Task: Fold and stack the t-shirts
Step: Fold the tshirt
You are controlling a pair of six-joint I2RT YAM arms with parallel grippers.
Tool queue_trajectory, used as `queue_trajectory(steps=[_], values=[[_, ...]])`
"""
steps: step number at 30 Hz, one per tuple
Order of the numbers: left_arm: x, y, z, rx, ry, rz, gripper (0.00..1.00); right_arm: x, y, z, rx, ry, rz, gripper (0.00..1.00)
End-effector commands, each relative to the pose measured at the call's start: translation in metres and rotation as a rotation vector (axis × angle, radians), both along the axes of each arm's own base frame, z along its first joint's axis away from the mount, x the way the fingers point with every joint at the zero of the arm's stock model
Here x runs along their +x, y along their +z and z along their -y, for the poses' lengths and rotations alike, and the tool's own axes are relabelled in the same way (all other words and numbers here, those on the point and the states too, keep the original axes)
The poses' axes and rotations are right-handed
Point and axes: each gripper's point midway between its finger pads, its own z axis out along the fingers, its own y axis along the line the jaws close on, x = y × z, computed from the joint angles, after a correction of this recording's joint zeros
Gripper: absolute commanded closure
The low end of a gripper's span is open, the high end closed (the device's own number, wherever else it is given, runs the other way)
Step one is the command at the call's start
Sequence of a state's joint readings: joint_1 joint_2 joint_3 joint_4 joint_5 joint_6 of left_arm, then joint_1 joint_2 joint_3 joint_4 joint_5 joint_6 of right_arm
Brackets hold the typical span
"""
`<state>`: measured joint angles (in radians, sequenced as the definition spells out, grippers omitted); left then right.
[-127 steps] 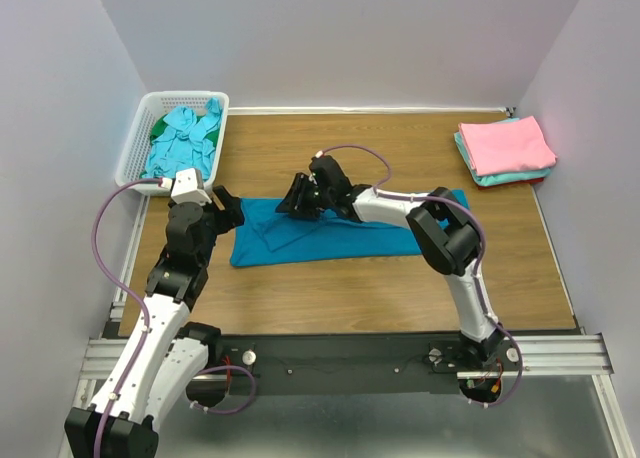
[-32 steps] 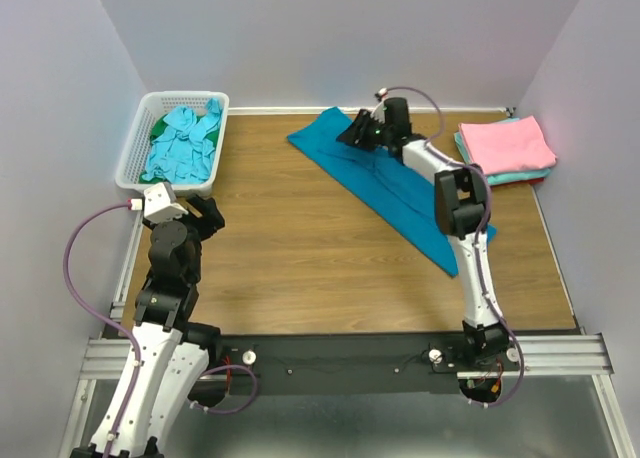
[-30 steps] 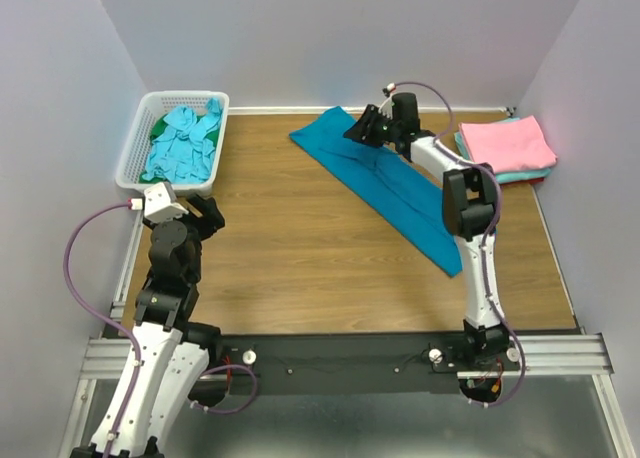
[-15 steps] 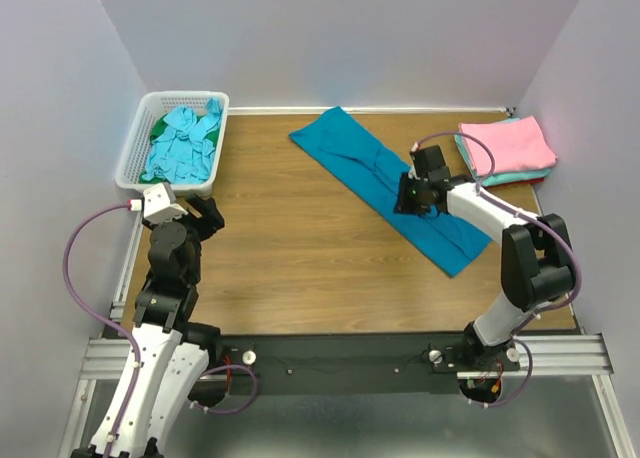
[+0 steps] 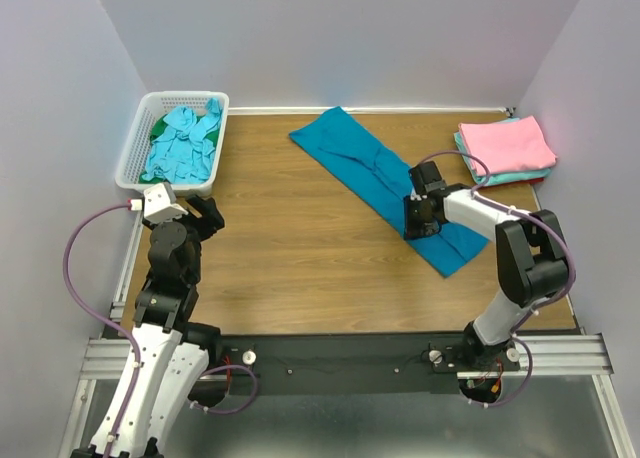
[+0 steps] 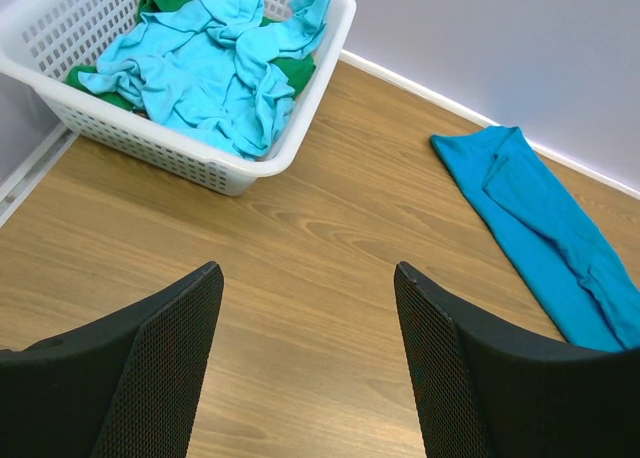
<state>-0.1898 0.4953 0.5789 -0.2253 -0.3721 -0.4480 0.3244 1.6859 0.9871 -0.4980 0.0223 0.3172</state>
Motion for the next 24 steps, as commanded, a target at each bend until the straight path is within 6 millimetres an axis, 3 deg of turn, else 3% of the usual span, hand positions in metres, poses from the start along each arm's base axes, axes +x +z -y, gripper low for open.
queue_trajectory(steps=[1, 5, 6, 7, 13, 16, 17, 19, 20, 23, 24], values=[[0.0, 0.003, 0.001, 0.009, -0.011, 0.022, 0.23, -0.042, -0.019, -0.038, 0.154, 0.078, -0.201, 0.67], [-0.001, 0.006, 0.003, 0.012, -0.027, 0.032, 0.23, -0.067, -0.017, -0.089, 0.229, 0.16, -0.27, 0.66], [-0.001, 0.007, 0.005, 0.015, -0.038, 0.034, 0.23, -0.079, -0.016, -0.116, 0.272, 0.208, -0.312, 0.66], [-0.001, 0.007, 0.004, 0.015, -0.038, 0.036, 0.23, -0.085, -0.016, -0.129, 0.292, 0.229, -0.334, 0.65], [0.0, 0.01, 0.013, 0.006, -0.085, 0.046, 0.23, -0.104, -0.011, -0.22, 0.344, 0.364, -0.376, 0.62], [0.002, 0.009, 0.022, -0.006, -0.131, 0.041, 0.09, -0.108, -0.002, -0.256, 0.367, 0.424, -0.355, 0.6], [0.004, 0.007, 0.027, -0.007, -0.159, 0.031, 0.05, -0.099, 0.009, -0.27, 0.39, 0.434, -0.322, 0.6], [0.005, 0.008, 0.034, -0.005, -0.196, 0.028, 0.02, -0.094, 0.023, -0.278, 0.402, 0.438, -0.278, 0.58], [0.005, 0.006, 0.038, 0.011, -0.224, 0.022, 0.02, -0.088, 0.04, -0.28, 0.414, 0.439, -0.228, 0.58], [0.006, 0.004, 0.057, -0.008, -0.327, 0.02, 0.02, -0.069, 0.056, -0.259, 0.341, 0.38, -0.107, 0.53], [0.006, 0.001, 0.065, -0.056, -0.358, 0.02, 0.02, -0.065, 0.063, -0.239, 0.319, 0.335, -0.074, 0.51]])
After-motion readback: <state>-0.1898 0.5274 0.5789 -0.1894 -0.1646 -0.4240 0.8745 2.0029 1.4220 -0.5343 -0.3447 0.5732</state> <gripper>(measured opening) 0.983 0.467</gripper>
